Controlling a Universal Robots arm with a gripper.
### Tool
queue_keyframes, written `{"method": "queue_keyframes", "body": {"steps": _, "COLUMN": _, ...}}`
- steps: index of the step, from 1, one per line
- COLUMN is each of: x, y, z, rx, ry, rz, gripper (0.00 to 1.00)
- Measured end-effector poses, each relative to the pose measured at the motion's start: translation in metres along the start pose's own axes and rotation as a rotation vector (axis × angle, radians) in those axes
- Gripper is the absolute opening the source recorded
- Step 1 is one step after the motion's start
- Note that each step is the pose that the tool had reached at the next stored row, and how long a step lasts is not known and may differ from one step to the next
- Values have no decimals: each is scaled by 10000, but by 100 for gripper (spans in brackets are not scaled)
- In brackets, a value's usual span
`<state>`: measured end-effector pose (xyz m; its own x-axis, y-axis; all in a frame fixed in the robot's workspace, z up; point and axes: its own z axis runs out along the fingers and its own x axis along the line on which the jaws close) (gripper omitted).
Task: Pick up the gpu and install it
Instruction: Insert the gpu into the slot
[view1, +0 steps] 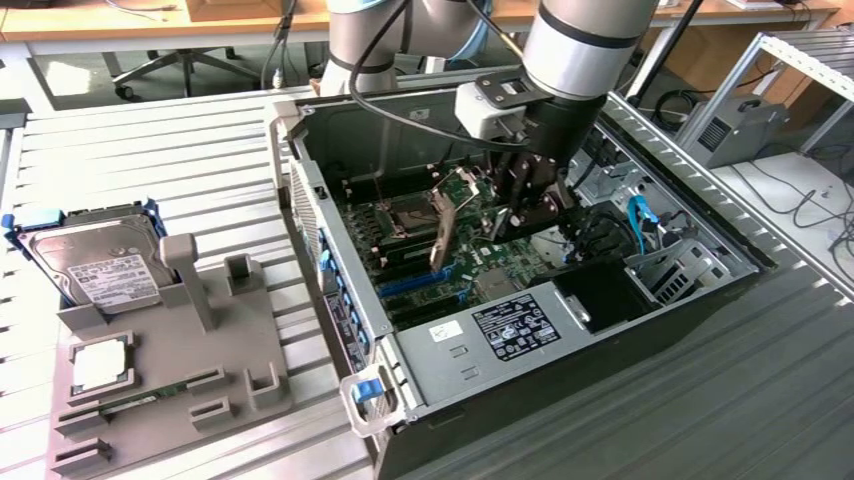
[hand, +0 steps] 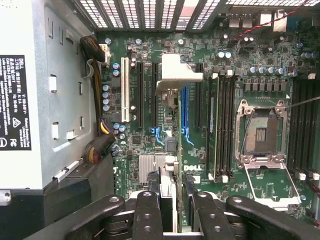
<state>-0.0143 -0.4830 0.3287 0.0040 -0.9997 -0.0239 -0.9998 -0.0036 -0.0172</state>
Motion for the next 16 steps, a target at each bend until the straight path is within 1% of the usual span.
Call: {"method": "queue_keyframes", "body": {"steps": 16, "x": 80, "y": 5, "z": 23, "rx": 0, "ry": 0, "rz": 1, "gripper": 29}}
